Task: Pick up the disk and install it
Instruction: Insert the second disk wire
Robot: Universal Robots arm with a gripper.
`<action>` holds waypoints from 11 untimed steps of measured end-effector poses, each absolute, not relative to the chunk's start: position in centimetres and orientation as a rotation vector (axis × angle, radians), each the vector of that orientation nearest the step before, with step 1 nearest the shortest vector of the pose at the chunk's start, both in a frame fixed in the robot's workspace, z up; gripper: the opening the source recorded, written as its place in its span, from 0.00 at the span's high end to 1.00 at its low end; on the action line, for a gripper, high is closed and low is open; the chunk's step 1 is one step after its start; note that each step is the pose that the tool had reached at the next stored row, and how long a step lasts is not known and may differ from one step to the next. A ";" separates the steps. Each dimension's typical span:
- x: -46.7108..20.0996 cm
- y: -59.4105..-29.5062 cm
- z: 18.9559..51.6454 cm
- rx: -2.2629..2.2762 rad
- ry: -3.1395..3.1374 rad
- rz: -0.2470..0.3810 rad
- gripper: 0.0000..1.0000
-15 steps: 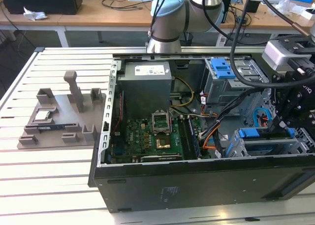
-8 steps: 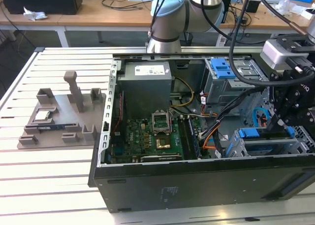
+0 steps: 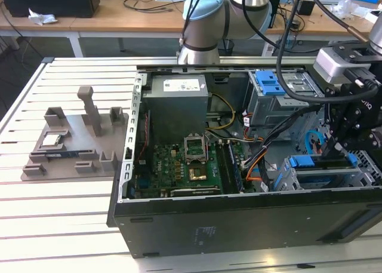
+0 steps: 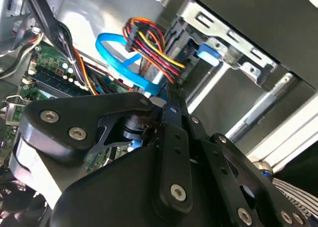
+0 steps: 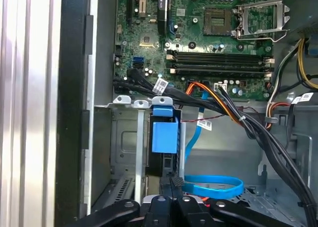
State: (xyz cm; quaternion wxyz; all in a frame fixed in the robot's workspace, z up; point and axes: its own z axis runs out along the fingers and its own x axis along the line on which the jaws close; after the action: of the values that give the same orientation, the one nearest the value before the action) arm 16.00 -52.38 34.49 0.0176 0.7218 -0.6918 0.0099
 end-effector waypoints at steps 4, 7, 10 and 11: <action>16.0 -52.0 34.4 2.247 -2.145 0.031 0.90; 16.0 -52.0 34.4 2.247 -2.144 0.032 0.90; 16.0 -51.9 34.7 2.247 -2.144 0.032 0.90; 16.0 -51.9 35.0 2.247 -2.143 0.033 0.90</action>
State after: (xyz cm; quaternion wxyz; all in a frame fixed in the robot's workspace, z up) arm 16.00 -51.86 34.96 0.0181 0.7234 -0.6901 0.0105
